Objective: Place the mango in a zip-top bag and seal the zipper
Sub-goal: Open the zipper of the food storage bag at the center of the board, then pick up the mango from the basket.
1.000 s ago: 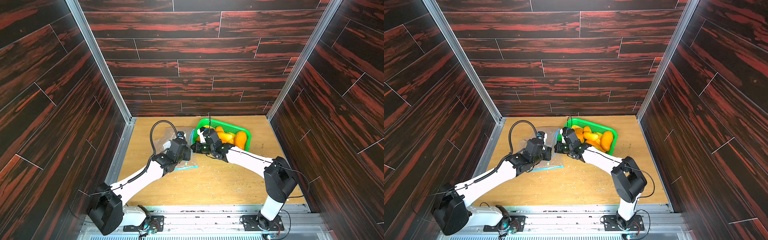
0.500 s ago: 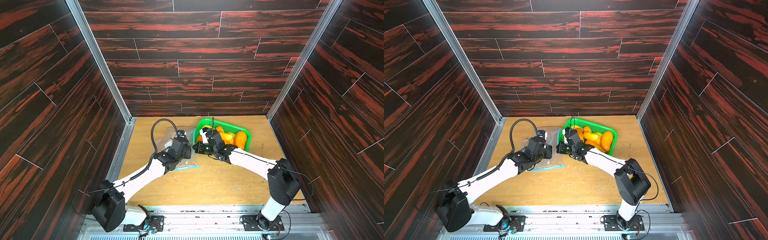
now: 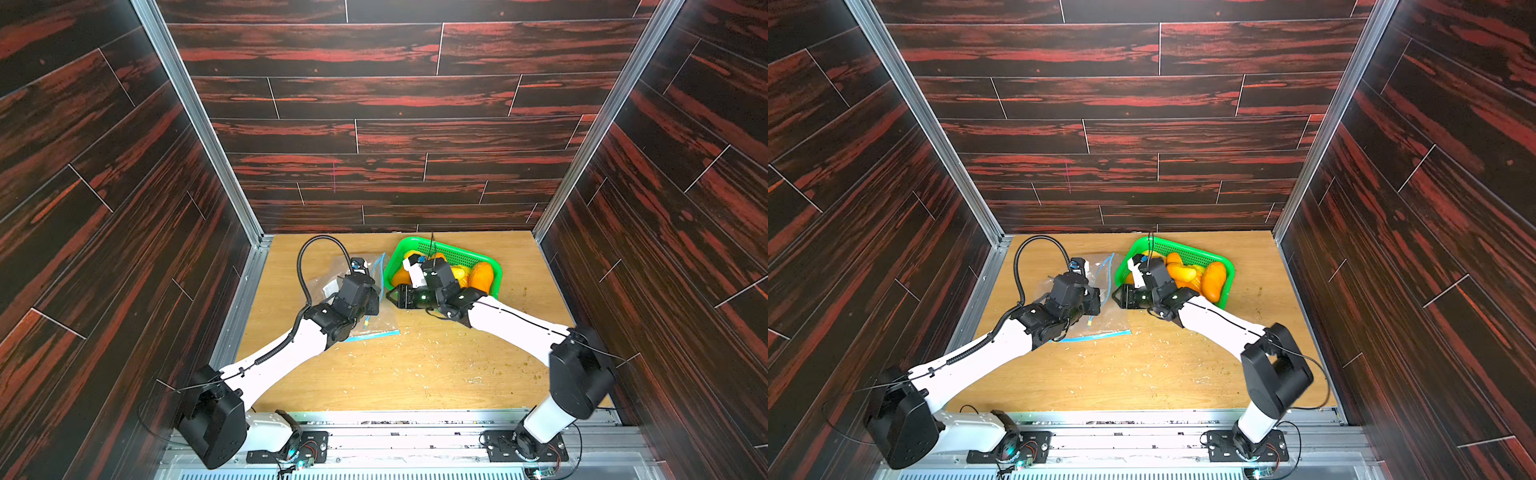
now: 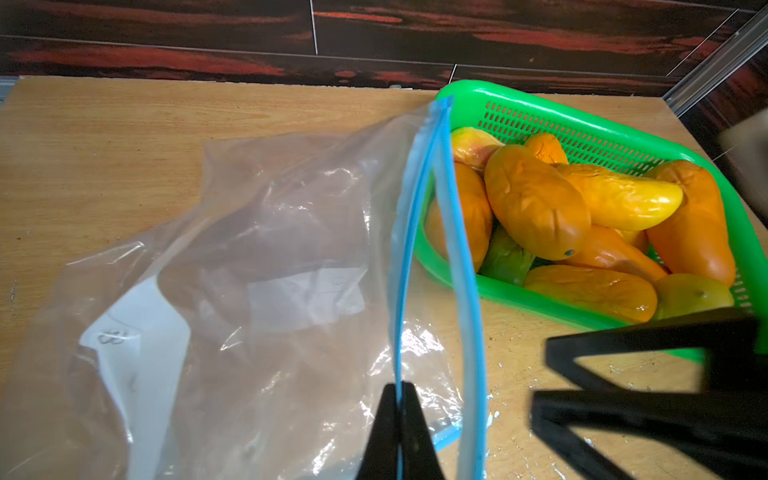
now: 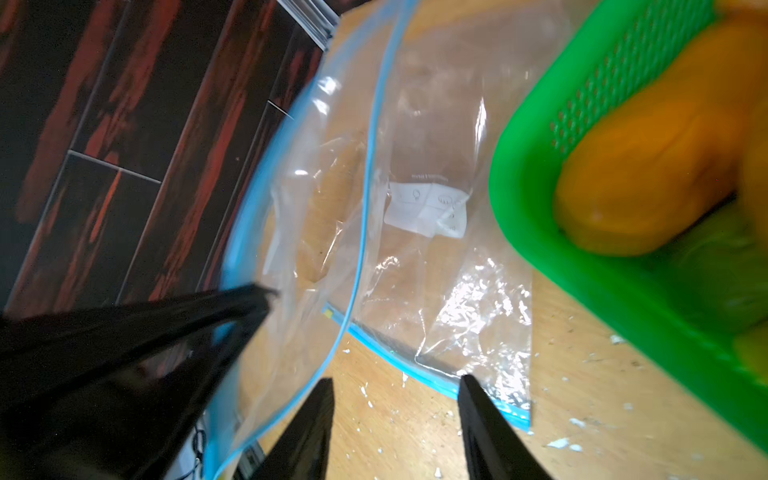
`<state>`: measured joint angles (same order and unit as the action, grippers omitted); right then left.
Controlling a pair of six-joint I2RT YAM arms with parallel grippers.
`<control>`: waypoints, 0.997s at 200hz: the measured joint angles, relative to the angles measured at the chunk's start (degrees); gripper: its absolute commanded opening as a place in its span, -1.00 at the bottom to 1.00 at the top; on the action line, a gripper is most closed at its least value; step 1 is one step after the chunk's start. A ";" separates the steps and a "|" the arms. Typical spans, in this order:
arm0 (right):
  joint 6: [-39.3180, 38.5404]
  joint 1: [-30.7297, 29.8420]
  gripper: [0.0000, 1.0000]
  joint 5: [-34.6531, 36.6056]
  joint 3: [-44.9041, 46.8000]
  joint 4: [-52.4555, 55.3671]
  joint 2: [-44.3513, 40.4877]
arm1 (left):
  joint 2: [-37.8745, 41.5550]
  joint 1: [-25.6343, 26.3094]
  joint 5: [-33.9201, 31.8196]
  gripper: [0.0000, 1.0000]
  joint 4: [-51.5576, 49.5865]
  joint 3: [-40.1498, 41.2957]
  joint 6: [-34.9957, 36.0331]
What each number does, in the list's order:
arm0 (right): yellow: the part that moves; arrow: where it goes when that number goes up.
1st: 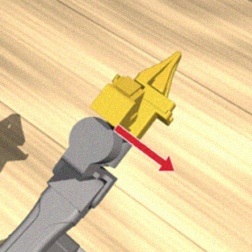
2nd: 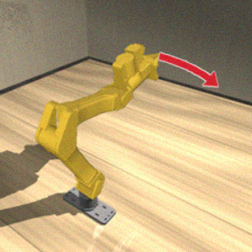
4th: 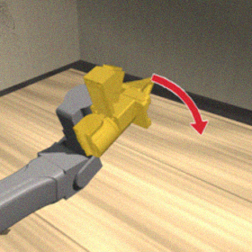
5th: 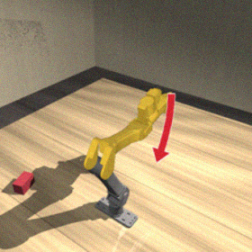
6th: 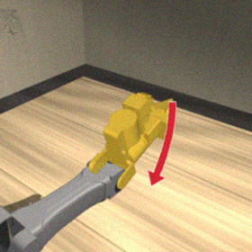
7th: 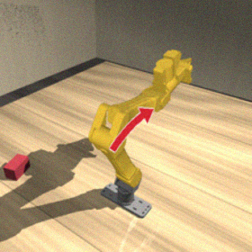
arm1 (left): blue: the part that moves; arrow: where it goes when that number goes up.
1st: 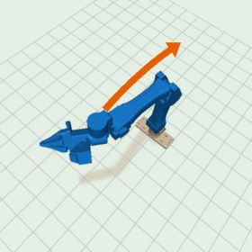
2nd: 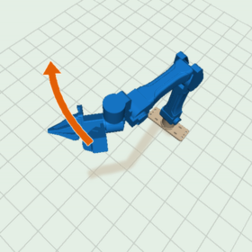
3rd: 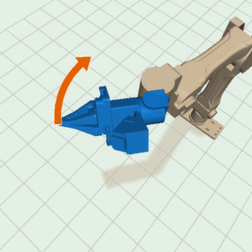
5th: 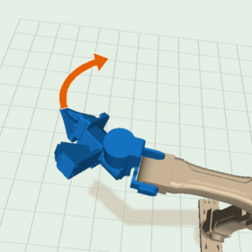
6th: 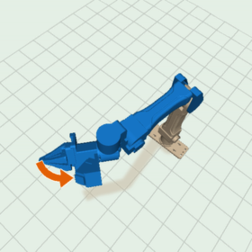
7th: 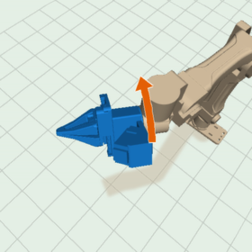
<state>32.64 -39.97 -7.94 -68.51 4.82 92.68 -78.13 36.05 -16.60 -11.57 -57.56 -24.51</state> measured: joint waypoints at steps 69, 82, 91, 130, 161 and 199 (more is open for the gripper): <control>-5.99 9.70 0.48 9.62 -7.65 9.46 6.14 | -0.35 -0.11 1.27 -1.00 0.09 0.00 -0.94; -6.80 10.32 0.48 10.54 -9.94 11.28 9.64 | -0.35 -0.11 1.49 -1.00 0.09 0.00 -1.09; -7.10 10.56 0.48 11.17 -11.85 12.74 12.20 | -0.35 -0.15 1.66 -1.00 0.15 0.00 -1.22; -8.02 11.13 0.48 13.62 -18.18 16.79 19.58 | -0.31 -0.55 2.49 -1.00 0.59 0.00 -1.68; -8.04 11.19 0.56 16.74 -23.08 19.74 22.97 | -0.26 -0.94 2.93 -1.00 0.74 0.02 -2.03; -7.82 11.85 0.70 17.94 -28.48 21.46 26.99 | -0.26 -1.29 3.21 -1.00 0.79 0.04 -2.10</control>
<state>24.82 -28.12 10.00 -96.99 26.28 119.68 -78.39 34.76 -13.39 -10.79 -57.52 -26.61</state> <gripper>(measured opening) 0.845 0.052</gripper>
